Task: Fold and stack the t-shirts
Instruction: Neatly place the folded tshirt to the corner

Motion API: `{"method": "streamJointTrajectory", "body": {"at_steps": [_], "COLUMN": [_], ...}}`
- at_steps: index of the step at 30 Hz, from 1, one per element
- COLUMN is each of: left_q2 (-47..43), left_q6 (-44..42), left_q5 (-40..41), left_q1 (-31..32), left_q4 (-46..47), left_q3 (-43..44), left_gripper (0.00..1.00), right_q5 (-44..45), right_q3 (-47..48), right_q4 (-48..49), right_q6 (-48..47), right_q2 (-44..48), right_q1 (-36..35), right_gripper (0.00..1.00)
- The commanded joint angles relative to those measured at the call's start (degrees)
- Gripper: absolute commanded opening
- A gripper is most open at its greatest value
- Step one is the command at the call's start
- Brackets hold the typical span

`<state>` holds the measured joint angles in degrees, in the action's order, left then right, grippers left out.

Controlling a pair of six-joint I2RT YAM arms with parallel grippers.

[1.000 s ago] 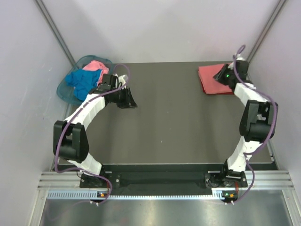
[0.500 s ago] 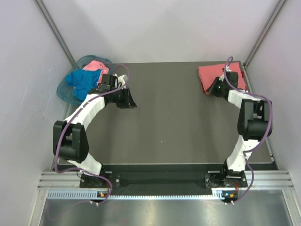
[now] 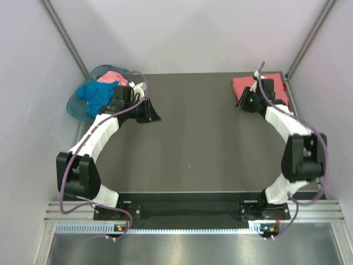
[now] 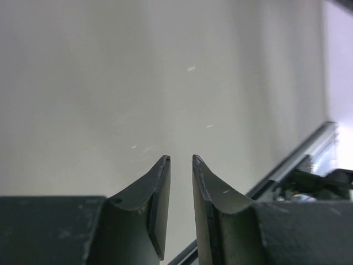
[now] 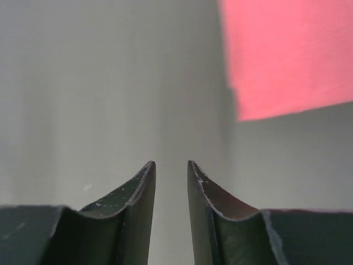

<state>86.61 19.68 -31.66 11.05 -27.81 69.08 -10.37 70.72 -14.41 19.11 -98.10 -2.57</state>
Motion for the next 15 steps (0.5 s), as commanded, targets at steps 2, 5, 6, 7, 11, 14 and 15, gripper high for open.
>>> {"method": "streamJointTrajectory", "body": {"at_steps": [2,5,6,7,11,14,15], "left_q2": [-7.14,-12.31,-13.73,-16.44,-23.40,-28.41,-29.38], "left_q6": [4.21,7.20,7.47,7.65,7.30,6.69,6.34], "left_q5": [-7.10,-7.28,-6.93,-6.23,-3.86,-1.66,-1.30], "left_q1": [-0.24,-0.24,-0.24,-0.24,-0.24,-0.24,-0.24], "left_q4": [9.70,13.65,13.92,14.19,14.45,13.93,12.97], "left_q3": [-1.40,-3.06,-3.51,-3.86,-6.75,-8.25,-8.43], "left_gripper": [0.29,0.31,0.33,0.34,0.42,0.88,0.99], "right_q5": [1.76,-1.56,-3.15,-5.34,-7.03,-9.74,-10.19], "right_q3": [-4.17,-8.04,-9.27,-9.80,-11.83,-14.02,-14.72], "right_q4": [-5.01,-7.02,-7.64,-8.95,-11.16,-10.29,-10.20], "right_q6": [-1.53,-1.54,-1.54,-1.45,-1.01,1.27,2.84], "right_q2": [16.87,26.10,30.12,32.17,41.31,47.47,49.57], "right_q1": [-4.72,-5.78,-5.96,-5.87,-5.96,-5.96,-6.04], "right_gripper": [0.33,0.42,0.45,0.58,1.00,1.00,1.00]}}
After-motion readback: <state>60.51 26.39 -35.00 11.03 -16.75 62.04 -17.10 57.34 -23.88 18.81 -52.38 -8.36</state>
